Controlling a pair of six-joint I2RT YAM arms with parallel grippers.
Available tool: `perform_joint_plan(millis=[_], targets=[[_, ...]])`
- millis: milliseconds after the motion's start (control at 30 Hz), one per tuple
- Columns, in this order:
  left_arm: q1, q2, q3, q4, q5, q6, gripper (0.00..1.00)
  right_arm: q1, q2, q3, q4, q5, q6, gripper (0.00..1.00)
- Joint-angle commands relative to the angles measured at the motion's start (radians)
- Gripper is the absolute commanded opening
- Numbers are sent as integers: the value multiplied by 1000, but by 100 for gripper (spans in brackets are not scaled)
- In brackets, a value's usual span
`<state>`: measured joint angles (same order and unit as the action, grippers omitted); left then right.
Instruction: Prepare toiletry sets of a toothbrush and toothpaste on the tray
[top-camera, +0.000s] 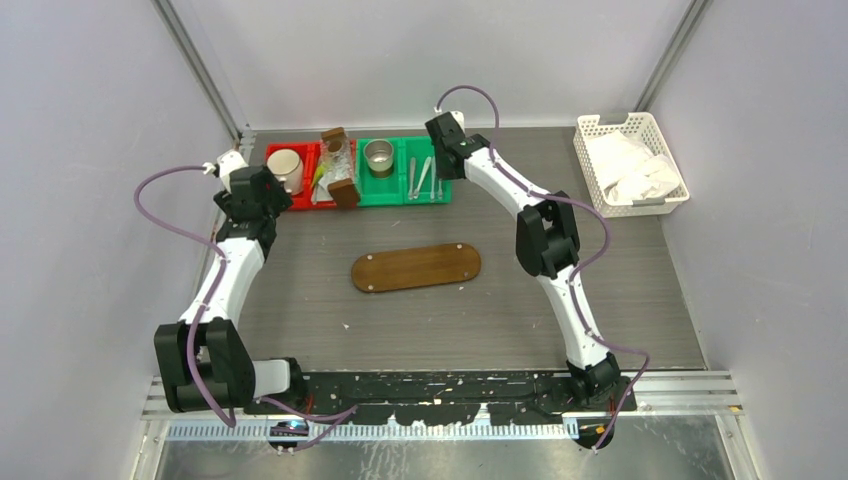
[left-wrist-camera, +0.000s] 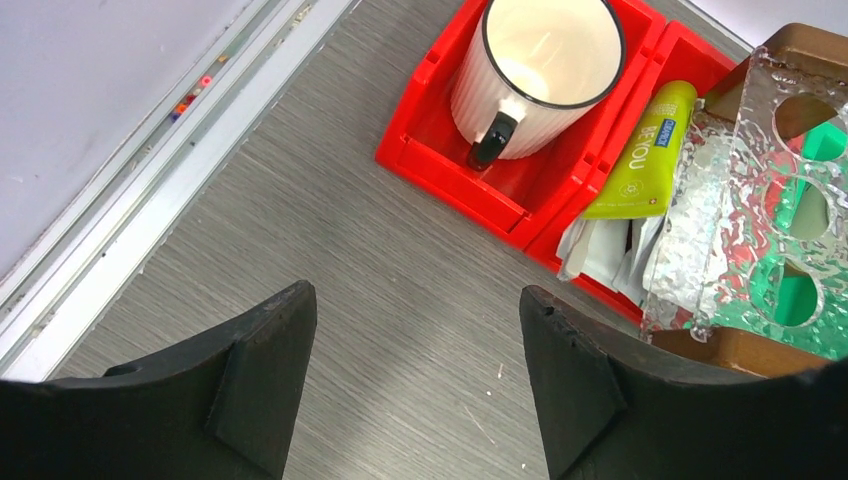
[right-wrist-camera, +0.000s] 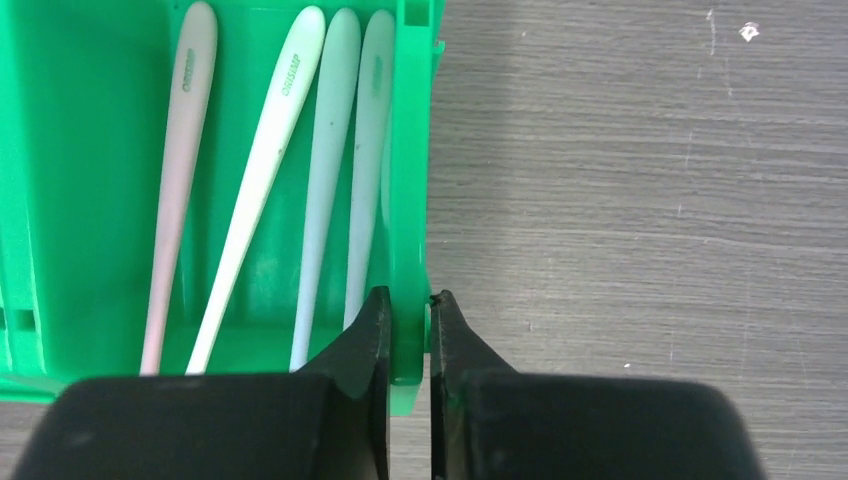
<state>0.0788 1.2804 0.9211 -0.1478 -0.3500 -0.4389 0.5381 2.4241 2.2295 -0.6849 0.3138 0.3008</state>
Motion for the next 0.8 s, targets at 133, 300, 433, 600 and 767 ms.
perform_joint_plan(millis=[133,300,433,600,767], targets=[[6,-15,-10,47,-14,-4,77,-22,-47,-35,4,41,-30,1],[6,27,14,49,-44,2,80,-67,-152,-216,65,52,-28,1],[6,54,24,61,-33,-10,80,-122,-231,-374,129,56,-28,1],[3,65,16,77,-7,-29,79,-202,-314,-540,196,33,-24,1],[-10,89,15,91,5,-40,79,-244,-365,-606,231,19,-51,1]])
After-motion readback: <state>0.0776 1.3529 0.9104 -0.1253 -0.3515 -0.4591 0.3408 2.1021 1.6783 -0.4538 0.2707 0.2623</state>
